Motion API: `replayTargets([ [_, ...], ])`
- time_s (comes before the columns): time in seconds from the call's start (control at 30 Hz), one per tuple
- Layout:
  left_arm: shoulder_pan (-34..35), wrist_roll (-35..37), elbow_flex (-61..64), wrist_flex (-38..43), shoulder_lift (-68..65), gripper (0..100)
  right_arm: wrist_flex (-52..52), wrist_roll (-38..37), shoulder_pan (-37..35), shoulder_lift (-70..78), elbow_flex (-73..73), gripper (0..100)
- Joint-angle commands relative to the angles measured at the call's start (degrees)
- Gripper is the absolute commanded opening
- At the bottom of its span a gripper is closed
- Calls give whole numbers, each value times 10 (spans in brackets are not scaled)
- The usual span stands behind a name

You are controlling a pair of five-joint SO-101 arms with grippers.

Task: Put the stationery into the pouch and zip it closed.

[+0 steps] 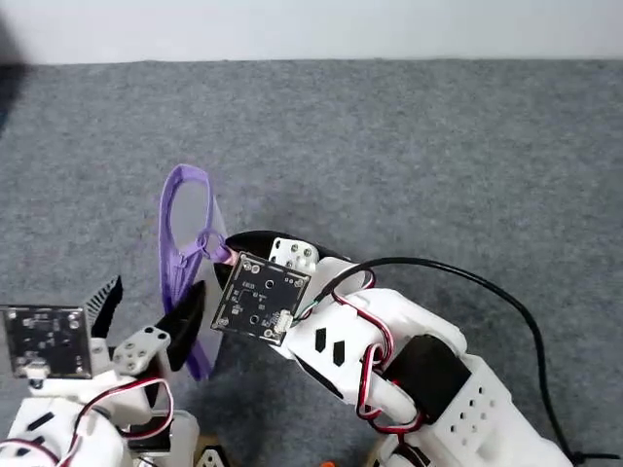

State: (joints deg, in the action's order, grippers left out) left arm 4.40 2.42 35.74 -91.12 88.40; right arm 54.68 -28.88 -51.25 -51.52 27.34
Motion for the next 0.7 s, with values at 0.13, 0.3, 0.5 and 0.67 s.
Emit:
replayTargets([
  [0.13, -17, -28, 45, 59, -1, 108, -13, -1, -2, -19, -6, 7],
  [0.3, -17, -29, 80, 87, -1, 108, -13, -4, -2, -19, -7, 7],
  [0.5, -18, -29, 82, 83, -2, 104, -15, -4, -2, -20, -8, 7],
  [0.67, -42, -43, 81, 79, -1, 9, -19, -4, 1, -19, -7, 7],
])
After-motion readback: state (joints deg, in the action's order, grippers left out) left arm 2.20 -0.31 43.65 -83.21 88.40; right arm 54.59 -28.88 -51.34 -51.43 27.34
